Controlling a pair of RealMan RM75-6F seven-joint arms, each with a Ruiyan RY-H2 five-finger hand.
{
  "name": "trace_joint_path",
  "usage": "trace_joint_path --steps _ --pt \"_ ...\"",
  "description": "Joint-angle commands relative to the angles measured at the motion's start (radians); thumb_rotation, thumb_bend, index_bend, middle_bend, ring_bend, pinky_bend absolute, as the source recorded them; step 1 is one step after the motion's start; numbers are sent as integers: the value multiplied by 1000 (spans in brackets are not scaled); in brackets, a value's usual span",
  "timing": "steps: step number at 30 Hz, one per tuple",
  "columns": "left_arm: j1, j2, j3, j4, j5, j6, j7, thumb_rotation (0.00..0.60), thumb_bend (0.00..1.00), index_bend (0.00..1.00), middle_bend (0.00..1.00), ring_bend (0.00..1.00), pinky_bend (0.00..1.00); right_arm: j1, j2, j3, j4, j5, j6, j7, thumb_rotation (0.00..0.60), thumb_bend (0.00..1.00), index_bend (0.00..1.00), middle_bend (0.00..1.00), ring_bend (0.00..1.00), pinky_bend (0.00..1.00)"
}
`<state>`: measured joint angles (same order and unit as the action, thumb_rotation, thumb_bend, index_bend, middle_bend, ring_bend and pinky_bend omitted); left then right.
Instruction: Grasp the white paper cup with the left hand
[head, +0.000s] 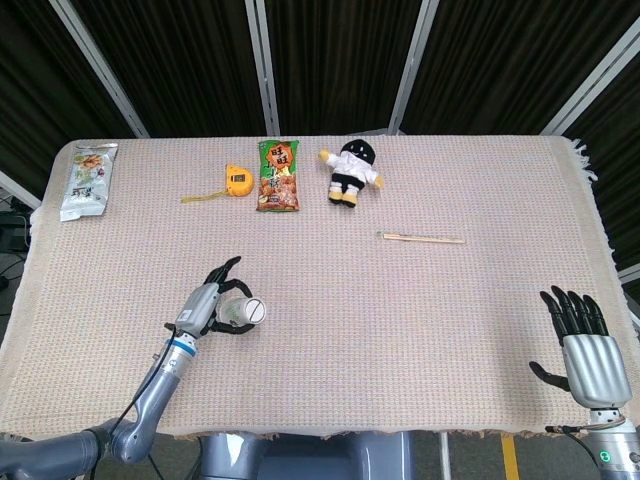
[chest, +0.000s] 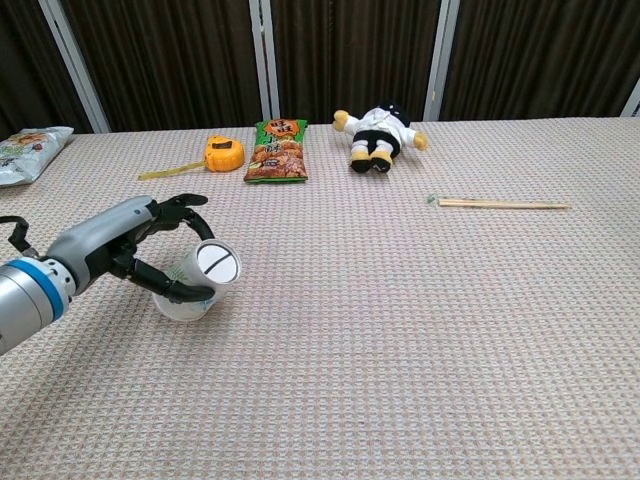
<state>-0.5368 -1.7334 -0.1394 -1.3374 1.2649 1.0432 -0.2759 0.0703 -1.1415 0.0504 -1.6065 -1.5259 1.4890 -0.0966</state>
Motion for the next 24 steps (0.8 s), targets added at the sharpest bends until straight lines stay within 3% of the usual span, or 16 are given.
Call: trace_joint_path --steps 1,8,9,13,14,19,24 --pt "6 8 4 9 0 -3 0 600 85 418 0 0 0 0 0 0 -1 -1 1 -1 600 53 0 0 0 0" --pt "33 54 11 3 -8 -2 -7 600 83 366 0 0 0 0 -3 -2 -1 -2 0 -7 600 53 0 0 0 0" --pt "37 61 12 1 -6 1 -9 600 84 333 0 0 0 0 -3 -2 -1 -3 1 -8 600 53 0 0 0 0" --pt "54 97 29 -5 14 11 -7 600 84 26 0 0 0 0 -5 -3 -3 -2 0 -13 600 54 0 0 0 0" --pt "57 105 33 -7 19 13 -4 600 84 1 0 0 0 0 -5 -3 -3 -3 0 -15 600 53 0 0 0 0" --pt "73 138 43 -23 41 38 10 600 83 0 0 0 0 0 -6 -4 -3 -3 -1 -21 600 53 0 0 0 0" --pt "117 192 67 -22 118 164 97 600 83 0 0 0 0 0 -11 0 6 -3 6 -20 600 52 0 0 0 0"
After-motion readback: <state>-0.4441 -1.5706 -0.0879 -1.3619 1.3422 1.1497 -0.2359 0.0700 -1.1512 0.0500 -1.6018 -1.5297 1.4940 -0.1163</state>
